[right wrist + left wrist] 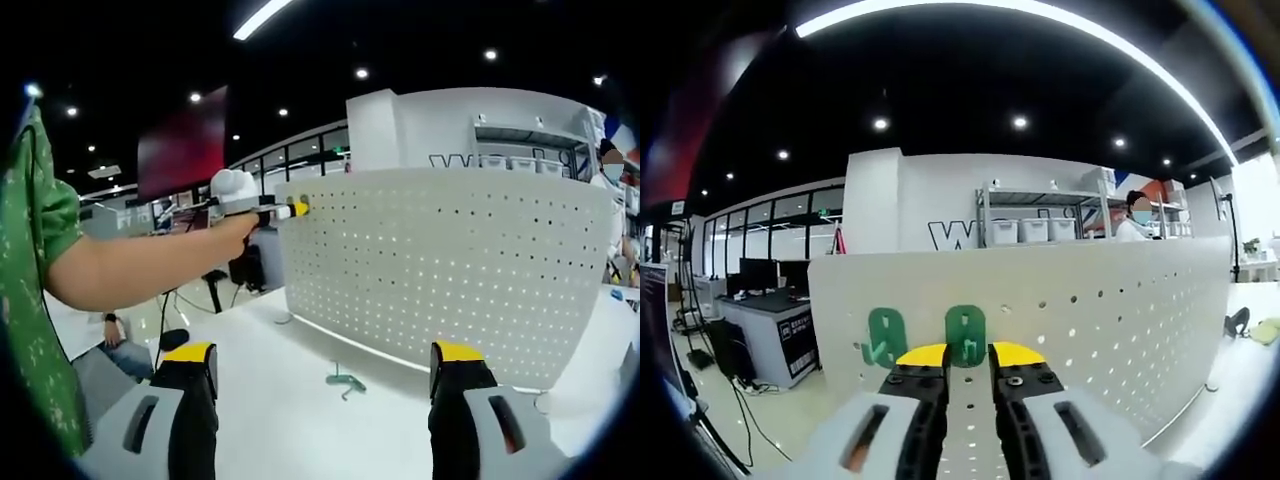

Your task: Insert the hook assembly into the mounting plate slot until the hook locks in place.

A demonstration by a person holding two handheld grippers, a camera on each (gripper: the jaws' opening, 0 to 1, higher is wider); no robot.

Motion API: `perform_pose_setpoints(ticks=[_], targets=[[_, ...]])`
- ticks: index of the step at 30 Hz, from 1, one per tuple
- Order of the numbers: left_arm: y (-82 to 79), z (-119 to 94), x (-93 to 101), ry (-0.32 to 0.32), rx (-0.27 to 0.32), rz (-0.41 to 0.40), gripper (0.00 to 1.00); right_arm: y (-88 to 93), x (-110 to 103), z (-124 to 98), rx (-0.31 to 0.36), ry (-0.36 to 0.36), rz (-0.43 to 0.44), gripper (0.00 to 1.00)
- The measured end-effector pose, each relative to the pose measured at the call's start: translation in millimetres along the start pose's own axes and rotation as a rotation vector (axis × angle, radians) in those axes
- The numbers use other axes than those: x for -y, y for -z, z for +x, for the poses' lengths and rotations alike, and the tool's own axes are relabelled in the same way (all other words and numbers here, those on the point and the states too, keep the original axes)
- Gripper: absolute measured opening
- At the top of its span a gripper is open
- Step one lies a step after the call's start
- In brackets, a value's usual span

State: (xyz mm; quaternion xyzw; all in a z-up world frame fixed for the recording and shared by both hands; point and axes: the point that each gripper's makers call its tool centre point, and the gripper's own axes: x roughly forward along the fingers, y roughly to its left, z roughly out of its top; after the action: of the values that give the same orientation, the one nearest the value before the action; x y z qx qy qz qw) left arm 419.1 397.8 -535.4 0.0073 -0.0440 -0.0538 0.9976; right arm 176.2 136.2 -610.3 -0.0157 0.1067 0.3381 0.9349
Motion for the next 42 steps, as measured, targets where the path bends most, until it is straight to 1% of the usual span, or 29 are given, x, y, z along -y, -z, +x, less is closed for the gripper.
perform_pose_setpoints(ticks=[11,16,19,23,26,29,33,35,42], targets=[[4.4,-12,5.2,0.033,-0.005,-0.013,0.27,-1.7,-4,-2,0.003,-0.006,-0.008,0.90],[3.1,-21,11.2,0.056,-0.004,-0.004,0.37,-4.7,-6,-1,0.010,-0.010,-0.012,0.90],[2.5,-26,14.6,0.072,-0.009,0.010,0.39,-5.8,-9,-1,0.011,-0.016,-0.015,0.90],[2.3,-33,19.4,0.092,-0.014,0.008,0.45,-6.9,-11,-2,0.016,-0.019,-0.016,0.90],[8.1,-39,27.0,0.121,-0.041,-0.002,0.49,-7.0,-12,-3,0.016,-0.020,-0.017,0.90],[17.7,-47,35.7,0.146,-0.073,0.003,0.54,-6.7,-13,-4,0.014,-0.021,-0.018,0.90],[27.5,-57,41.5,0.168,-0.101,-0.015,0.60,-6.9,-15,-4,0.014,-0.023,-0.019,0.90],[33.2,-63,45.2,0.183,-0.124,-0.012,0.63,-7.3,-15,-4,0.015,-0.025,-0.019,0.91],[44.7,-83,55.7,0.227,-0.171,-0.011,0.65,-7.2,-19,-4,0.015,-0.031,-0.020,0.91]])
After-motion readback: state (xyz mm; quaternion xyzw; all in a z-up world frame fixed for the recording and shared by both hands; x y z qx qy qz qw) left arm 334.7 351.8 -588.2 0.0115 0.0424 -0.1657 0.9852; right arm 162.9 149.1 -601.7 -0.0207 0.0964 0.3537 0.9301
